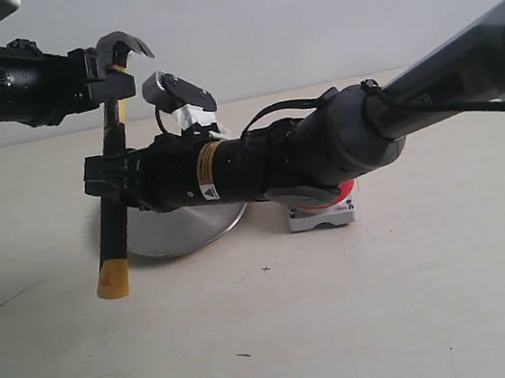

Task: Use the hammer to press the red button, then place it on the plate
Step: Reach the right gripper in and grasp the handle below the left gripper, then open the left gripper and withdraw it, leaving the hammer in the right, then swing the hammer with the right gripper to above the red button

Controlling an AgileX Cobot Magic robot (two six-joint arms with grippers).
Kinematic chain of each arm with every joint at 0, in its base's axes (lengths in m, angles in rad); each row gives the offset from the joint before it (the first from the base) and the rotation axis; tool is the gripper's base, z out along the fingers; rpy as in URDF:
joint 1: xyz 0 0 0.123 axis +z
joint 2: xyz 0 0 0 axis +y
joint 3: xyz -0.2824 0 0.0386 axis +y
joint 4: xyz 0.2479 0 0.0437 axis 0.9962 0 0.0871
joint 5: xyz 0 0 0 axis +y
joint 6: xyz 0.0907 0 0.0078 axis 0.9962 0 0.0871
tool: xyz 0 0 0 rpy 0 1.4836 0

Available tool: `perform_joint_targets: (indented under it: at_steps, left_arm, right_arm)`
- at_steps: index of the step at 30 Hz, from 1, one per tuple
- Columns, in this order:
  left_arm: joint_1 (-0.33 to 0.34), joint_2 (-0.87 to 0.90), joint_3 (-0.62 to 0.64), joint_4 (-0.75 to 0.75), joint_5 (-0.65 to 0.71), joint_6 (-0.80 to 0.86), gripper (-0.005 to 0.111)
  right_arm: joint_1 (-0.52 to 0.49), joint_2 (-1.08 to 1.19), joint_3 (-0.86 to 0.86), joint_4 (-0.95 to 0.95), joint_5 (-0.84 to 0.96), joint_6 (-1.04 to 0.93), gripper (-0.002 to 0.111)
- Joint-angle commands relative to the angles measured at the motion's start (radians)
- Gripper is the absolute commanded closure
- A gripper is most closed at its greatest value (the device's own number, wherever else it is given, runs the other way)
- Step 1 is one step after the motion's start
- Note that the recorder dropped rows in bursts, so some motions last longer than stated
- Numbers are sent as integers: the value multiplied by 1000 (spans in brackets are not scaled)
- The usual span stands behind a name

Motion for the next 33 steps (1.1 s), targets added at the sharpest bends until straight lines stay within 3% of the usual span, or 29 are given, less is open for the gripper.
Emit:
perform_joint_targets:
  at_steps: [1, 10, 12, 15, 19, 24, 28, 33]
  left_arm:
    - [1, -31, -9, 46, -22, 5, 31]
    - [70, -93, 26, 66, -27, -6, 32]
    - [87, -116, 50, 48, -49, -6, 38]
    - [108, -158, 90, 2, -62, 16, 59]
    - [108, -233, 159, -87, -95, 116, 104]
    - [108, -369, 285, -252, -157, 291, 107]
    - [108, -563, 429, -475, -277, 513, 107]
    - [108, -840, 622, -481, -277, 609, 107]
  right_arm:
    - [-3, -12, -6, 46, -45, -19, 108]
    - [-95, -93, 47, 65, -25, -19, 108]
    - [-124, -143, 70, 41, 20, -30, 108]
    - [-142, -226, 103, 5, 172, -107, 108]
    - [-140, -345, 146, 5, 353, -287, 108]
    - [-140, -522, 249, 5, 386, -380, 108]
    - [-140, -675, 340, 5, 474, -439, 108]
    - [-140, -845, 457, 5, 583, -476, 108]
